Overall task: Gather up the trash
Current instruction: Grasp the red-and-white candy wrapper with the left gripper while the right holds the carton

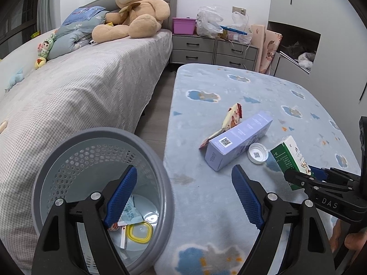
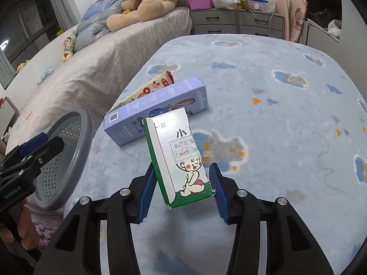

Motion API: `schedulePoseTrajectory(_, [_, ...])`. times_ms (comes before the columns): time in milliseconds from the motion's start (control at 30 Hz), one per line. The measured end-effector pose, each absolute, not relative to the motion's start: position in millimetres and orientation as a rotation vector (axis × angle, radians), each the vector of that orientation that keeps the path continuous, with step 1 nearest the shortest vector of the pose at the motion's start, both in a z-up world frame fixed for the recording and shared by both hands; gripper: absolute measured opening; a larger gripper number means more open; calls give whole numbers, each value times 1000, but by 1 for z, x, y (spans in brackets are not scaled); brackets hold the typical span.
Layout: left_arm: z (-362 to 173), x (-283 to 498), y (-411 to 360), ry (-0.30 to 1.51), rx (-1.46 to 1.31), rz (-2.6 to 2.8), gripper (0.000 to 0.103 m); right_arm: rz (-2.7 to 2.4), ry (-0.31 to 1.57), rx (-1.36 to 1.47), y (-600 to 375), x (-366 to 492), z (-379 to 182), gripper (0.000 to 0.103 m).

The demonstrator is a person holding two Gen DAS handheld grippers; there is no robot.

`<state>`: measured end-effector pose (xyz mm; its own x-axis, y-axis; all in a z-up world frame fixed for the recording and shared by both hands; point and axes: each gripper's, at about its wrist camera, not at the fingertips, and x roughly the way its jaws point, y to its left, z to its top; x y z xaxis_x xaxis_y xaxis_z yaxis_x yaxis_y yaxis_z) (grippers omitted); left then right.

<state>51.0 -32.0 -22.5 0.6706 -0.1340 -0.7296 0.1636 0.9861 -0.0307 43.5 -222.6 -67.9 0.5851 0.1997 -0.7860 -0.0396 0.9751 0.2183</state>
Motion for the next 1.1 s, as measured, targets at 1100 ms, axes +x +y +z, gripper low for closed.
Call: schedulePoseTrajectory(1100, [-49, 189, -99, 982, 242, -372, 81, 195, 913, 340, -265, 44, -56, 46])
